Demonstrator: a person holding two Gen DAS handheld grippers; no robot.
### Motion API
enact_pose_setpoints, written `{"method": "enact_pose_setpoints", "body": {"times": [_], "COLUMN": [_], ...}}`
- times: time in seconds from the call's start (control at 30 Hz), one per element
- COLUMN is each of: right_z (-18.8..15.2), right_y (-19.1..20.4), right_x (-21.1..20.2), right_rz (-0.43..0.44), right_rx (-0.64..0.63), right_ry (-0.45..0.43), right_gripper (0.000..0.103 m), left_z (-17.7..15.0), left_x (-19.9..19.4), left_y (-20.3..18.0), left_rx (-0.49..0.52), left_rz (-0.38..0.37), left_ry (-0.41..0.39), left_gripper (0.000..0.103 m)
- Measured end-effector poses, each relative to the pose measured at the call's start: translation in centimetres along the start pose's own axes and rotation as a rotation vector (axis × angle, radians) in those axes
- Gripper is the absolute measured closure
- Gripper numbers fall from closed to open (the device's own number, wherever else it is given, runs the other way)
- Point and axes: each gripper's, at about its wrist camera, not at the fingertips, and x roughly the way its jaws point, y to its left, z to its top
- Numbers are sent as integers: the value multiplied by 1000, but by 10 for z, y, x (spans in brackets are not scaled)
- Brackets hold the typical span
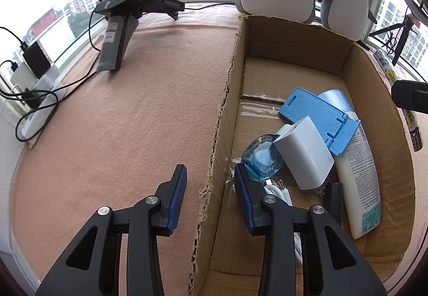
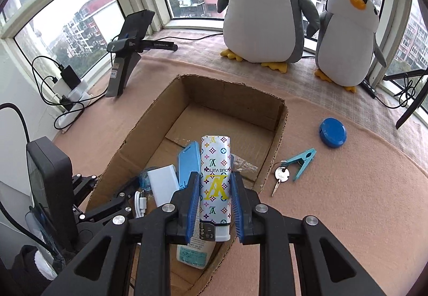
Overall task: Organize rigid objects
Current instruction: 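Carry the patterned lighter with the right tool into the box and release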
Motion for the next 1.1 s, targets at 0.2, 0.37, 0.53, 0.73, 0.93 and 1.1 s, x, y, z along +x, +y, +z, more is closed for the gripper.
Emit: {"method": "enact_pose_setpoints", "body": {"times": [0.2, 0.37, 0.53, 0.73, 0.93, 1.1], "right_z": [-2, -1, 0, 2, 2, 3], "right_y": [15, 21, 24, 22, 15, 5], "right_x": [7, 5, 1, -3, -5, -8], "right_rz": [8, 7, 2, -19, -32, -40], "right_rx": [-28, -41, -49, -47, -30, -10], "right_ry": [13, 7, -10, -29, -36, -38], "right_gripper": [82, 82, 65, 48, 44, 44], "left_z": [0, 0, 0, 0, 0, 0], "left_x": [0, 0, 0, 0, 0, 0], "left_y": [0, 0, 0, 1, 0, 0], "left_rx": [0, 0, 1, 1, 1, 2], "left_rz": [0, -1, 0, -1, -1, -1], "left_ry": [0, 0, 0, 0, 0, 0], "left_gripper": [67, 67, 67, 67, 67, 67]}}
